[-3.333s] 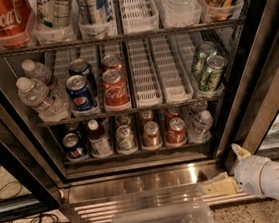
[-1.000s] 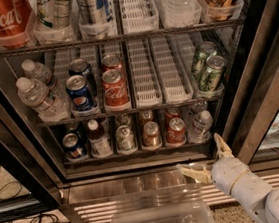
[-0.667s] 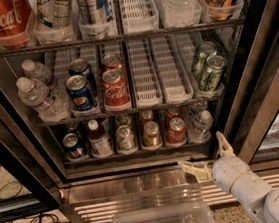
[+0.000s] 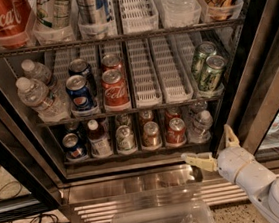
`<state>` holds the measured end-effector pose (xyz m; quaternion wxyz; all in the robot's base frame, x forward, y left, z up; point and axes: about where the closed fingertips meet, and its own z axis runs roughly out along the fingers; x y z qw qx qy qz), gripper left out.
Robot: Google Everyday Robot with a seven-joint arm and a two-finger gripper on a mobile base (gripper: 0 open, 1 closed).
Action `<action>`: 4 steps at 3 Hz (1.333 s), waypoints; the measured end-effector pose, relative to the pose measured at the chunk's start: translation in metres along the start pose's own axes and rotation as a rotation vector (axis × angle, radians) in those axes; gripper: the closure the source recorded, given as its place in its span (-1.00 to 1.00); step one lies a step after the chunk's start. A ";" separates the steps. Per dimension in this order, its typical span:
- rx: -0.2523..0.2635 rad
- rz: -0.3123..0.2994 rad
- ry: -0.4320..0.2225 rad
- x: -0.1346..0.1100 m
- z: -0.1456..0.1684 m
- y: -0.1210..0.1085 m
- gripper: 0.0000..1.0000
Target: Pick water bottle from bottom shelf of fridge
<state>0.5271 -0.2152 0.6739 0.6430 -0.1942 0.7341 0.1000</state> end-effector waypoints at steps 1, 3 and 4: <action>-0.001 0.001 0.000 0.000 0.000 0.000 -1.00; 0.093 -0.029 -0.104 -0.002 0.008 0.006 -1.00; 0.163 -0.045 -0.171 -0.005 0.009 0.007 -1.00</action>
Offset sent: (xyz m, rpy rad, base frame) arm 0.0054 0.0059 -0.0012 0.0063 -0.1130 -0.0725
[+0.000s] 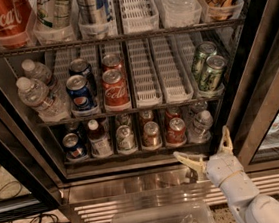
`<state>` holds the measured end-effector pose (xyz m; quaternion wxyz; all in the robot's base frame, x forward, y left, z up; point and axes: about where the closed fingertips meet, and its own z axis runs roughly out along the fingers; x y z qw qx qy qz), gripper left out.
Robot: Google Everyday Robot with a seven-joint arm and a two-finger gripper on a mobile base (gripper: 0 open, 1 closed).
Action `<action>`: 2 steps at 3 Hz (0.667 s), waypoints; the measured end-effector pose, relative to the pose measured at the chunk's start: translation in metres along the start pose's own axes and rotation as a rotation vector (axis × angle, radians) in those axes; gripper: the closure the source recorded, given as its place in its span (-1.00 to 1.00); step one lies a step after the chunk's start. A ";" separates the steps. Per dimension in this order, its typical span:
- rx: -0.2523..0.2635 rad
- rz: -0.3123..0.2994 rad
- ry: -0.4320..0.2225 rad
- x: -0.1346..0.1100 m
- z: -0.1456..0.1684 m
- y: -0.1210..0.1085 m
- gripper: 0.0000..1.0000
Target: Pick water bottle from bottom shelf of fridge
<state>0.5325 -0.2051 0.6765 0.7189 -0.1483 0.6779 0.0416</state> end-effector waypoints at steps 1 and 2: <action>0.058 -0.023 -0.048 -0.003 0.001 -0.003 -0.86; 0.107 -0.054 -0.066 -0.003 0.004 -0.010 -0.64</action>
Offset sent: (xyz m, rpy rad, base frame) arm 0.0088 -0.0163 0.0056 -0.0512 -0.1300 -0.1572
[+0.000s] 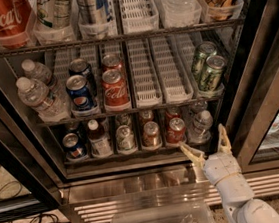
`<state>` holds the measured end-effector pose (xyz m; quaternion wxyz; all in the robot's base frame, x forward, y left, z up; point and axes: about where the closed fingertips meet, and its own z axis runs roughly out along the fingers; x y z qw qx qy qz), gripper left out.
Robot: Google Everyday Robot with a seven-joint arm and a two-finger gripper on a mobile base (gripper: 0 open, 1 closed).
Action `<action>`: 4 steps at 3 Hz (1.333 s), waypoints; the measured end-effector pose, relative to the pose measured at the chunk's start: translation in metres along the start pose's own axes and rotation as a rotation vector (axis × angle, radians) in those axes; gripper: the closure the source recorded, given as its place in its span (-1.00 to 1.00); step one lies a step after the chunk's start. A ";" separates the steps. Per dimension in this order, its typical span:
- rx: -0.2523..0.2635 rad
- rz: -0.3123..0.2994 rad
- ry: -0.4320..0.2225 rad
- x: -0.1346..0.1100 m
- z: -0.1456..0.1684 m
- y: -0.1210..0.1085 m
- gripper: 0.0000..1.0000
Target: Pick water bottle from bottom shelf of fridge
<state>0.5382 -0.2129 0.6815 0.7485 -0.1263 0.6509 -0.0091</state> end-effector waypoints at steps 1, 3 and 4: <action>0.042 -0.045 0.010 0.005 0.005 -0.009 -0.66; 0.115 -0.126 0.084 0.024 0.012 -0.031 -0.68; 0.120 -0.150 0.113 0.030 0.016 -0.032 -0.58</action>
Offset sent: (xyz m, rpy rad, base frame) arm 0.0207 -0.0397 -0.0166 -0.1309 0.0321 -0.1713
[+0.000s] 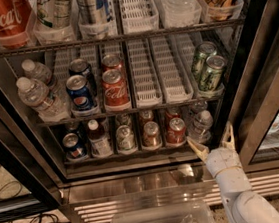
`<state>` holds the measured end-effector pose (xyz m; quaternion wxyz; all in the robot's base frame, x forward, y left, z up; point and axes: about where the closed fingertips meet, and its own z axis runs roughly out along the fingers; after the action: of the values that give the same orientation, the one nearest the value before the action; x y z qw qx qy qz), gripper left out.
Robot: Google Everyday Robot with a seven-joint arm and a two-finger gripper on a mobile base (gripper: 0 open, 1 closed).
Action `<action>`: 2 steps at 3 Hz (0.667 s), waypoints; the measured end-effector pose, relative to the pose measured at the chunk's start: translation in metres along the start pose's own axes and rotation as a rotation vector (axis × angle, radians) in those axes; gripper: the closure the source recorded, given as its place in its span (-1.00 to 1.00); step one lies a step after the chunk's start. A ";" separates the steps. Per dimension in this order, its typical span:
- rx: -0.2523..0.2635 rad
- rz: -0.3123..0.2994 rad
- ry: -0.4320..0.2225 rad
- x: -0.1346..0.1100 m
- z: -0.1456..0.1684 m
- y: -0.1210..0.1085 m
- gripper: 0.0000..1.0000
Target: Pick water bottle from bottom shelf of fridge
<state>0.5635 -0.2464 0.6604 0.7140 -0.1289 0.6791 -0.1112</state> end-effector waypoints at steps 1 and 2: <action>-0.009 -0.016 0.005 -0.002 0.001 0.007 -0.42; -0.010 -0.021 -0.009 -0.009 -0.008 0.014 -0.38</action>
Offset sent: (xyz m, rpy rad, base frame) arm -0.0205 0.0268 0.0061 -0.0301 -0.0185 0.0183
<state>0.5552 -0.2304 0.6634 0.7151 -0.1402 0.6751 -0.1149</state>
